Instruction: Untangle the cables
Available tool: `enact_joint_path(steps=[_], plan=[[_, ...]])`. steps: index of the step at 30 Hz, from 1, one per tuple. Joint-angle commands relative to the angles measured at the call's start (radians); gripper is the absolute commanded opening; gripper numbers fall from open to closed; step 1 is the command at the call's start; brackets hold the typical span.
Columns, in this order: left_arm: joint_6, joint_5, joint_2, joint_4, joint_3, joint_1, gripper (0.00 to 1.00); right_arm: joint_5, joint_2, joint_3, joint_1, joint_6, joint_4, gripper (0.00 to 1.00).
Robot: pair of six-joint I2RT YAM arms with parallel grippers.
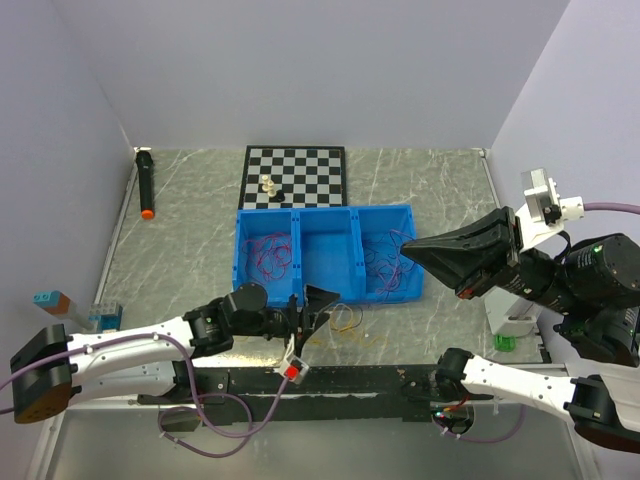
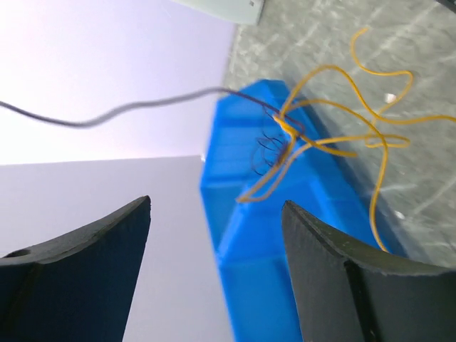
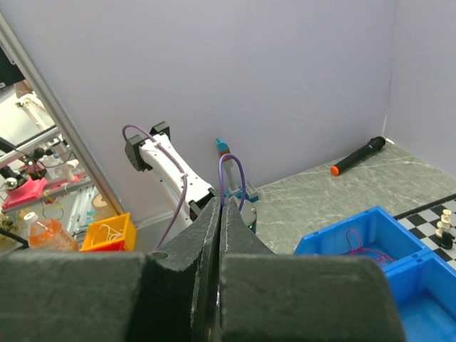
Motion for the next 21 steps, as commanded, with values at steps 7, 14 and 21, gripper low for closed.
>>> enact_joint_path(steps=[7, 14, 21], plan=[[0.244, 0.114, -0.019, -0.155, 0.011, -0.032, 0.37, -0.03, 0.006, 0.001, 0.001, 0.027, 0.074, 0.0], [0.175, 0.033, 0.07, -0.122, 0.085, -0.044, 0.2, -0.047, 0.023, -0.002, 0.001, 0.047, 0.068, 0.0], [0.177, 0.002, 0.068, -0.152, 0.086, -0.06, 0.01, -0.01, 0.021, 0.034, 0.001, 0.019, 0.038, 0.0]])
